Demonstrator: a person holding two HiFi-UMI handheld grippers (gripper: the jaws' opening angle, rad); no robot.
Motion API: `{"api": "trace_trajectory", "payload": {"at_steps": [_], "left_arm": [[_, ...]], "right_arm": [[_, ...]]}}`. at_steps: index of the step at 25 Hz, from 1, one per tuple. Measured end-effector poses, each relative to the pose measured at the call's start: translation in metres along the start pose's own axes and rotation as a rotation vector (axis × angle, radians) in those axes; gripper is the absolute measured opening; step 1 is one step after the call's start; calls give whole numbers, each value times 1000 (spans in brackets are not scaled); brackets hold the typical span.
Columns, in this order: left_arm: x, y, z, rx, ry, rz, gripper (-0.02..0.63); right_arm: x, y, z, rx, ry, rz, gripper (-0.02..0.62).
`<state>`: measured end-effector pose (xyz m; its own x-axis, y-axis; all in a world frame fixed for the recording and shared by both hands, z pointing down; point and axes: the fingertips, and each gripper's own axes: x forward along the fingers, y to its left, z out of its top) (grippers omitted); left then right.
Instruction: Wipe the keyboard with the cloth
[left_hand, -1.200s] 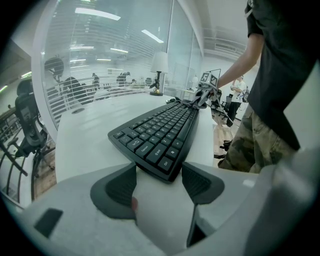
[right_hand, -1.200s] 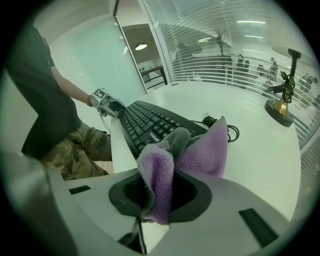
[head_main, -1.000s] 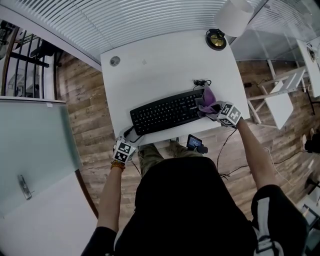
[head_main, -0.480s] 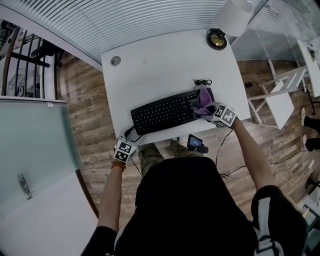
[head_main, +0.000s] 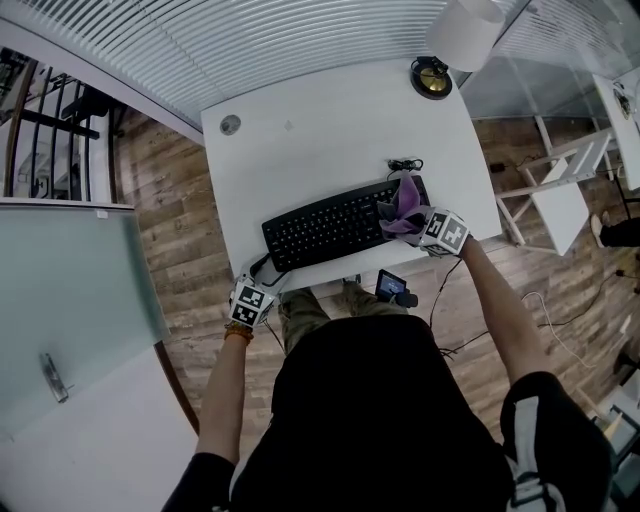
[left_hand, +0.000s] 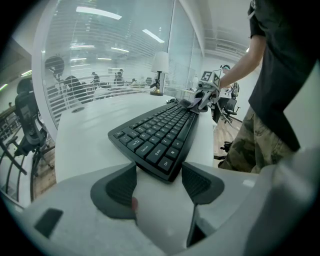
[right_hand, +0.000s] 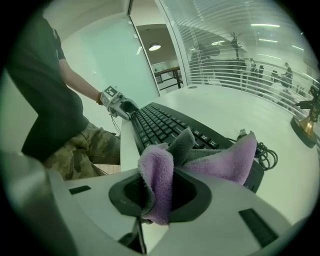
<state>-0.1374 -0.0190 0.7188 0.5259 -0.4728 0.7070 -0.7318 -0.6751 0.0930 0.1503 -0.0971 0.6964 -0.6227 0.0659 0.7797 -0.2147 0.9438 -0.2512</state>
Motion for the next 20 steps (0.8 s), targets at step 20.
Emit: {"api": "trace_trajectory", "payload": {"at_steps": [20], "left_arm": [[2,-2,-8,-4,17,-5,282]], "right_arm": [[74,62,73,-165,76,130,77]]}}
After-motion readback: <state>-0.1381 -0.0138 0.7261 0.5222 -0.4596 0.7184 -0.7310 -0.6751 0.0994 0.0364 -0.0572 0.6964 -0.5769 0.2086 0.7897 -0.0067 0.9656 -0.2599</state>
